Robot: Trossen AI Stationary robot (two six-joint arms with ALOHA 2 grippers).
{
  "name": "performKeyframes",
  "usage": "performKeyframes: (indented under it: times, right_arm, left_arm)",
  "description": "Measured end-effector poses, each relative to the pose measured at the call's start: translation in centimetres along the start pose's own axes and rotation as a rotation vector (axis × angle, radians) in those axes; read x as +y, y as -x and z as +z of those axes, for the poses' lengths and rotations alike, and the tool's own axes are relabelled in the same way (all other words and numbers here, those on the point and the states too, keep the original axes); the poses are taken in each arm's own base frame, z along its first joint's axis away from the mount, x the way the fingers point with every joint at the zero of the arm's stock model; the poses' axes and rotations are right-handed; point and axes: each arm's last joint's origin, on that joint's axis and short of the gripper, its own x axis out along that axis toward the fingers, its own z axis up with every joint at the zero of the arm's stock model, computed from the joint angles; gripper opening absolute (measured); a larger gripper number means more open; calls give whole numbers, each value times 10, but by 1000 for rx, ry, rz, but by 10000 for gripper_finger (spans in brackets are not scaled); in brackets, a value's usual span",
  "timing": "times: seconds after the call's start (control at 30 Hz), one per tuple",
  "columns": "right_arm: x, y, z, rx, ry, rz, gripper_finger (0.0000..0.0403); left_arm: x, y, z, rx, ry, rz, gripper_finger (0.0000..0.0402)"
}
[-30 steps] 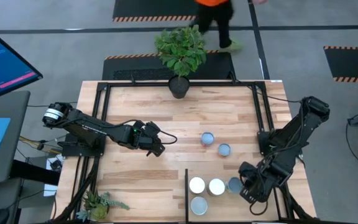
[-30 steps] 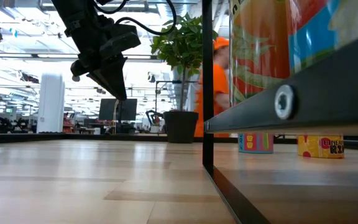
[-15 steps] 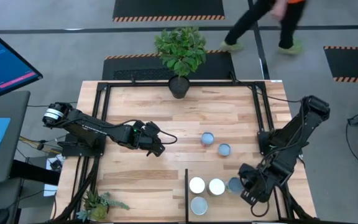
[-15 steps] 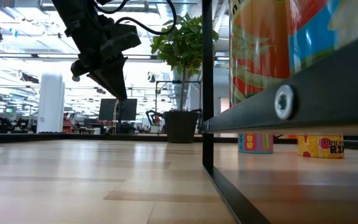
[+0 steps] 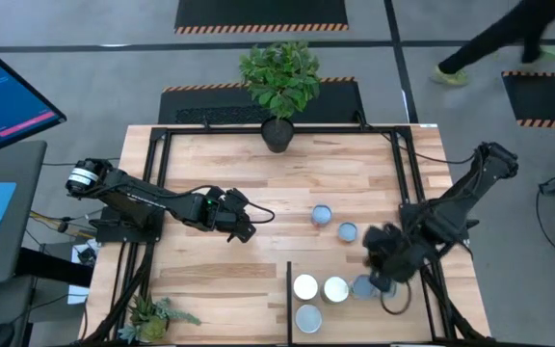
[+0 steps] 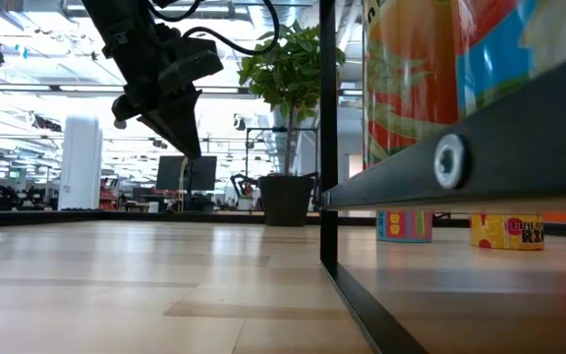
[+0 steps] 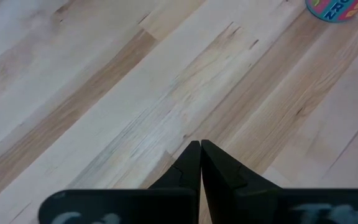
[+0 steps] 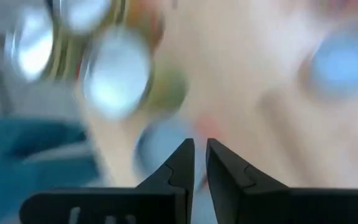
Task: Pick and place cans onto a shelf
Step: Put the canned corn on the shelf
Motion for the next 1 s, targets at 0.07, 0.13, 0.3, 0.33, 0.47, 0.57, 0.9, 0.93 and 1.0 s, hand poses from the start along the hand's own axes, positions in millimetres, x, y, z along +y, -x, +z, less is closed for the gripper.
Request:
performKeyframes:
  times: [0.07, 0.13, 0.3, 0.33, 0.47, 0.57, 0.9, 0.93, 1.0]
  right_arm:
    - [-6, -1, 16, -130, 79, -58, 66]
    - [-12, -2, 32, -252, 142, -127, 66]
    - [-26, -13, 70, -337, 213, -236, 66]
    - [-29, -17, 77, -320, 229, -245, 66]
    - [-41, -37, 100, -238, 296, -279, 66]
    - [-51, -55, 112, -173, 319, -314, 66]
    - [-65, -103, 128, 25, 393, -288, 66]
    - [-66, -106, 129, 37, 403, -284, 67]
    - [-69, -109, 131, 56, 420, -275, 67]
  left_arm:
    - [0, 0, 0, -1, 1, -1, 0]
    - [0, 0, 0, -1, 1, -1, 0]
    - [0, 0, 0, -1, 3, -2, 0]
    - [0, 0, 0, -2, 2, -1, 0]
    - [0, 0, 0, -3, 3, -1, 0]
    - [0, 0, 0, -3, 1, 0, 0]
    - [0, 0, 0, -3, 0, 3, 0]
    - [0, 0, 0, -2, 0, 4, 0]
    - [0, 0, 0, -3, 0, 3, 0]
